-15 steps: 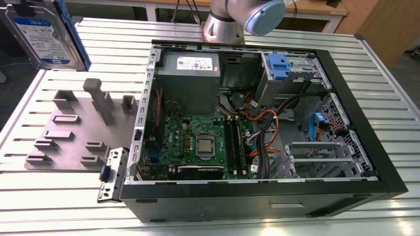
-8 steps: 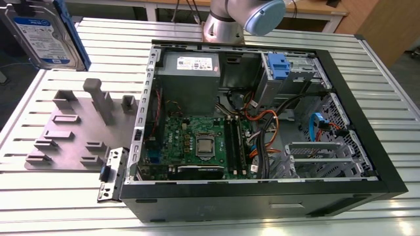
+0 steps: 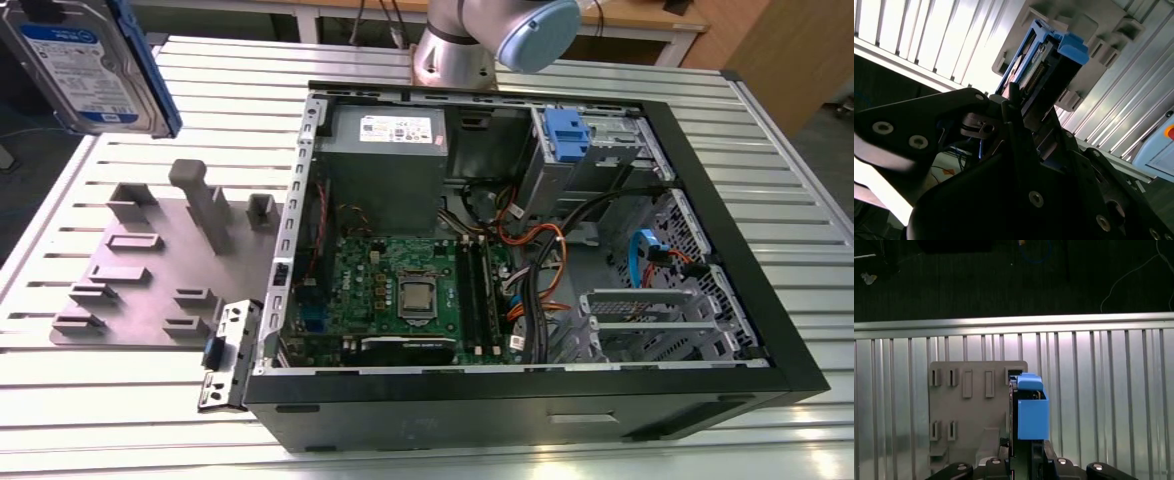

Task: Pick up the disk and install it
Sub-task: 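Pick up the disk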

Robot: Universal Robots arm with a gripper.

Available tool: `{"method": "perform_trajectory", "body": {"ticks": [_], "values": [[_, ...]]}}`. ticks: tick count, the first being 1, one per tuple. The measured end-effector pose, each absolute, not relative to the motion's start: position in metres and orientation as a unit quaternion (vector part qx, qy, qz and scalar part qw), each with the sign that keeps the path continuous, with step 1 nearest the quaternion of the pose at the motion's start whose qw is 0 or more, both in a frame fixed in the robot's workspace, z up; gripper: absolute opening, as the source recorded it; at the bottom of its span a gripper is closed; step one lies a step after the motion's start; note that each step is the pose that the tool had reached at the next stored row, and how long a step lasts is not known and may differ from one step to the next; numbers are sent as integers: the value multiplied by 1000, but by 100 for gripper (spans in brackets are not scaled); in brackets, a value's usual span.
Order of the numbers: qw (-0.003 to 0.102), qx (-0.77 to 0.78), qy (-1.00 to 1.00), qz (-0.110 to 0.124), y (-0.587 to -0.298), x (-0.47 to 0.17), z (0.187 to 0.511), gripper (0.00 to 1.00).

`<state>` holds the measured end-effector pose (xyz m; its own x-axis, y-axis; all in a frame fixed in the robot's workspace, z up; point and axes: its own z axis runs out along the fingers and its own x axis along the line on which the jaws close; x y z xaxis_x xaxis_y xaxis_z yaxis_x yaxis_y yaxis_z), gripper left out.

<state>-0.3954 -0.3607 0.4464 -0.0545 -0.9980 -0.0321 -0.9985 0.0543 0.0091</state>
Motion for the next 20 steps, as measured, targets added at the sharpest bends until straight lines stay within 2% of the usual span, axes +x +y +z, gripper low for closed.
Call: {"method": "perform_trajectory", "body": {"ticks": [16,20], "values": [[9,-687,726,15,-361,-395,493,35],[9,-688,726,15,-361,-395,495,35]]}}
